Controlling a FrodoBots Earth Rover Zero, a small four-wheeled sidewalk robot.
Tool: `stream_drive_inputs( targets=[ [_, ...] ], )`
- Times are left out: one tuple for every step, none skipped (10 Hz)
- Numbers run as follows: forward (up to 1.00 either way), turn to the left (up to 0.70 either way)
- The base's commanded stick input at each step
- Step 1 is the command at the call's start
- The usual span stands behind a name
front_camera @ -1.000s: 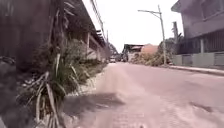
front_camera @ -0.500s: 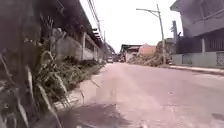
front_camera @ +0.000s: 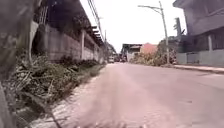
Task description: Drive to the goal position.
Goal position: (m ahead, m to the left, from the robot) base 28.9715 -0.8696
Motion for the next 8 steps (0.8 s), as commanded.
stream_drive_inputs(
  targets=[
    [1.0,-0.07],
    [1.0,0.0],
    [1.0,0.0],
    [1.0,0.0],
    [1.0,0.0],
    [1.0,0.0],
    [1.0,0.0],
    [1.0,-0.38]
  ],
)
